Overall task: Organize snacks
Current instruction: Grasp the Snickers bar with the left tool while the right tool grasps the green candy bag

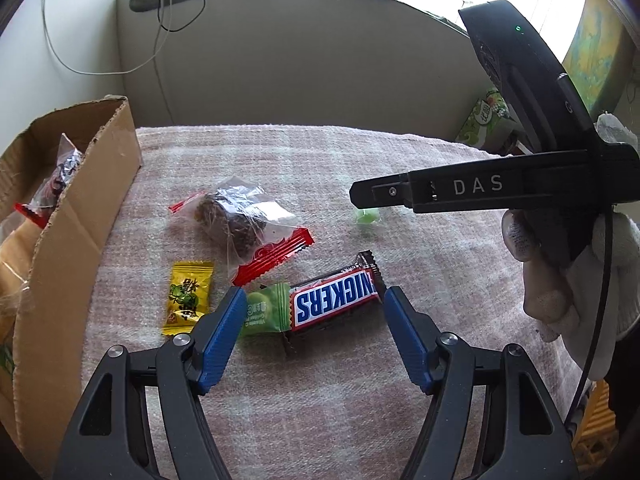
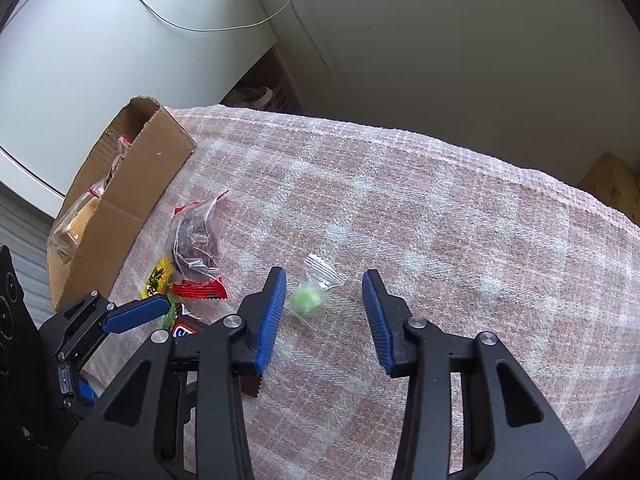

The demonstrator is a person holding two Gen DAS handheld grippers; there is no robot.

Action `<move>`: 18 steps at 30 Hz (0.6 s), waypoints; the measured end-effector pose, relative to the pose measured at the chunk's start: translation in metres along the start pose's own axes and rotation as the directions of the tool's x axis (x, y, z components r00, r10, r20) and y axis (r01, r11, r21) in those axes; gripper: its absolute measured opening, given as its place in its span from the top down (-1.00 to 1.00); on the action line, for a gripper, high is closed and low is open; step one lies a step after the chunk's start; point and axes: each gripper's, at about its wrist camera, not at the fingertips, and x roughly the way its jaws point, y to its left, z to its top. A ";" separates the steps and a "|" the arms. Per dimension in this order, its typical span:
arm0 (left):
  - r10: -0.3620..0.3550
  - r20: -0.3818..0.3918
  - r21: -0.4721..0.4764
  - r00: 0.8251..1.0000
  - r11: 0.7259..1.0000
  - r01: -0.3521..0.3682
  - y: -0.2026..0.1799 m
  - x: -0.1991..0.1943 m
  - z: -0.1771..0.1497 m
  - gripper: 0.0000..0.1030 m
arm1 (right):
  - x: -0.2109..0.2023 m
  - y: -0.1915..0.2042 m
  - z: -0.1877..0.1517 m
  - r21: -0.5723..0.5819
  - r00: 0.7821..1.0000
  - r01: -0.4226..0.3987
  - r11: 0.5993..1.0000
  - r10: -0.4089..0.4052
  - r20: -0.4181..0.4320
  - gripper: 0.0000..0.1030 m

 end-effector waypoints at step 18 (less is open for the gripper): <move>-0.003 0.022 0.081 1.000 0.997 0.001 -0.008 -0.010 0.010 -0.15 | 0.002 0.001 -0.001 -0.014 1.000 0.000 1.000 0.000 -0.005 0.28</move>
